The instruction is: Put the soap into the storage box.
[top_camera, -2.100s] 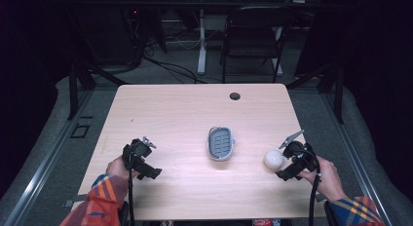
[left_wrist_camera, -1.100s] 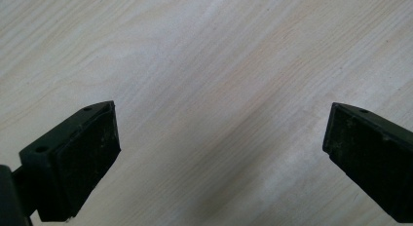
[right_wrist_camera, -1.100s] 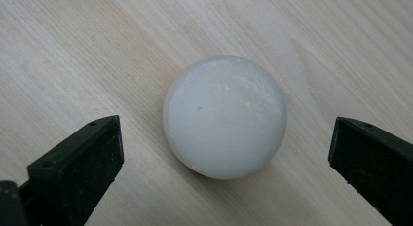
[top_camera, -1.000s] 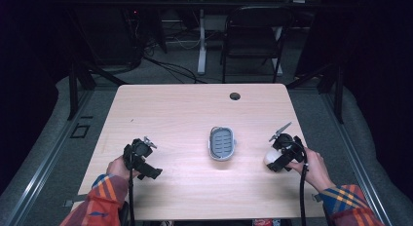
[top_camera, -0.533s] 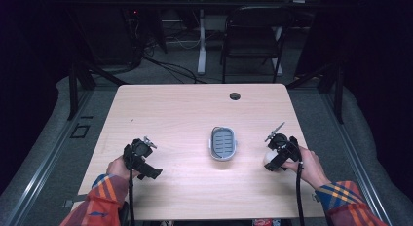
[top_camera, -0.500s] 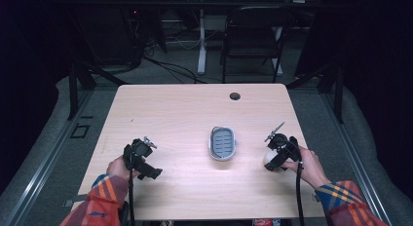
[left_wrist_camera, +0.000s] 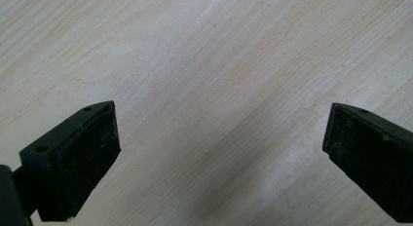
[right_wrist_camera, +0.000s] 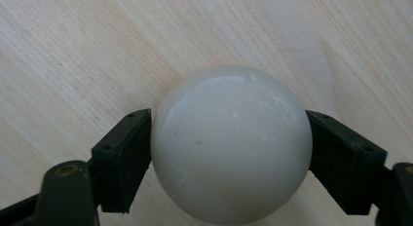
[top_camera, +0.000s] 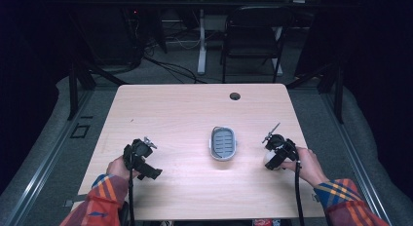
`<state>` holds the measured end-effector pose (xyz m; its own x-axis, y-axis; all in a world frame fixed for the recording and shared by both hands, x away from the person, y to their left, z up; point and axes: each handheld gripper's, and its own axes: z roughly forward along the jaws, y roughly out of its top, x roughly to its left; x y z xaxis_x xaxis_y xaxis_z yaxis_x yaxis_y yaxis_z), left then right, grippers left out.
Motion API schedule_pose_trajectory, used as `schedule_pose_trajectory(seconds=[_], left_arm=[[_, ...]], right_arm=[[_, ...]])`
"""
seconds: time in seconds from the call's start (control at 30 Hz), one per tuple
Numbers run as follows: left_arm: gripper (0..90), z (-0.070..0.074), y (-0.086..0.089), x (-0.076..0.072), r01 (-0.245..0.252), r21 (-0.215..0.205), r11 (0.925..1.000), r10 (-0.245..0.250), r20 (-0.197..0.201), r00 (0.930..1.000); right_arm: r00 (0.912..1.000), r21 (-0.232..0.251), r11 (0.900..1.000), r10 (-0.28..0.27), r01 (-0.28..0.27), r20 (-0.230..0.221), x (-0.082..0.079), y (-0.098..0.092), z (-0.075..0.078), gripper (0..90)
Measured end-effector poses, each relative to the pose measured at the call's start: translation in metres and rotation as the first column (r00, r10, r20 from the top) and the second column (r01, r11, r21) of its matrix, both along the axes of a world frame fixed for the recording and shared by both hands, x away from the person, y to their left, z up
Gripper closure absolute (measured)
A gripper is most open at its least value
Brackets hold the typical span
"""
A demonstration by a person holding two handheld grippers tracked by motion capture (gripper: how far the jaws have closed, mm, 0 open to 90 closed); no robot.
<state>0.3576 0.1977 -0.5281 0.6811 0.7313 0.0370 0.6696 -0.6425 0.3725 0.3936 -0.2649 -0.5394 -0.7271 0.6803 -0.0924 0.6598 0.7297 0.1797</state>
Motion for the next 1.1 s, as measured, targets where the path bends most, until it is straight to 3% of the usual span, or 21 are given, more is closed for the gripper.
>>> schedule_pose_trajectory(seconds=[0.47, 0.5, 0.53, 0.7, 0.73, 0.77, 0.8, 1.0, 1.03, 1.07, 1.1], left_arm=[[0.2, 0.0, 0.0, -0.001, 0.001, -0.001, 1.0, -0.001, 0.002, 1.0], [0.2, 0.0, 0.0, -0.001, 0.0, -0.003, 1.0, 0.0, 0.005, 1.0], [0.2, 0.0, 0.0, -0.001, -0.001, -0.002, 1.0, 0.001, 0.005, 1.0], [0.2, 0.0, 0.0, -0.001, 0.0, -0.003, 1.0, 0.0, 0.004, 1.0], [0.2, 0.0, 0.0, -0.001, 0.001, -0.002, 1.0, -0.001, 0.001, 1.0], [0.2, 0.0, 0.0, -0.001, 0.001, 0.0, 1.0, -0.001, 0.0, 1.0], [0.2, 0.0, 0.0, -0.001, 0.002, -0.001, 1.0, -0.002, 0.0, 1.0], [0.2, -0.001, 0.0, -0.001, -0.001, -0.002, 1.0, 0.001, -0.002, 1.0], [0.2, 0.0, 0.0, 0.0, 0.001, -0.001, 1.0, -0.001, -0.007, 1.0], [0.2, 0.0, 0.0, 0.0, 0.001, 0.0, 1.0, -0.001, -0.006, 1.0], [0.2, -0.001, 0.0, 0.0, 0.001, 0.0, 1.0, -0.001, -0.007, 1.0]], right_arm=[[0.9999, -0.001, 1.0, 0.011, -0.011, -0.006, -0.003, 0.003, 0.0, 23.4], [0.9996, -0.021, 0.999, 0.026, -0.026, -0.008, -0.003, 0.002, 0.003, 23.4], [0.9999, 0.003, 1.0, 0.013, -0.013, -0.002, -0.004, 0.003, 0.003, 23.4], [0.9998, -0.003, 1.0, 0.022, -0.022, 0.0, -0.005, 0.003, 0.006, 23.4], [0.9998, 0.025, 1.0, 0.019, -0.019, 0.004, -0.006, 0.003, 0.005, 23.4], [0.9988, -0.018, 0.999, 0.047, -0.048, -0.015, -0.005, 0.004, 0.009, 23.5], [0.9997, 0.019, 1.0, 0.023, -0.023, 0.005, -0.007, 0.005, 0.006, 23.4], [0.9983, -0.002, 0.998, 0.058, -0.058, -0.002, -0.008, 0.008, 0.011, 23.5], [0.9993, 0.055, 0.998, 0.038, -0.038, 0.003, -0.009, 0.009, 0.008, 23.5], [0.9982, 0.005, 0.998, 0.06, -0.06, 0.006, -0.009, 0.01, 0.013, 23.5], [0.9979, 0.019, 0.998, 0.065, -0.065, 0.009, -0.009, 0.012, 0.014, 23.5]])
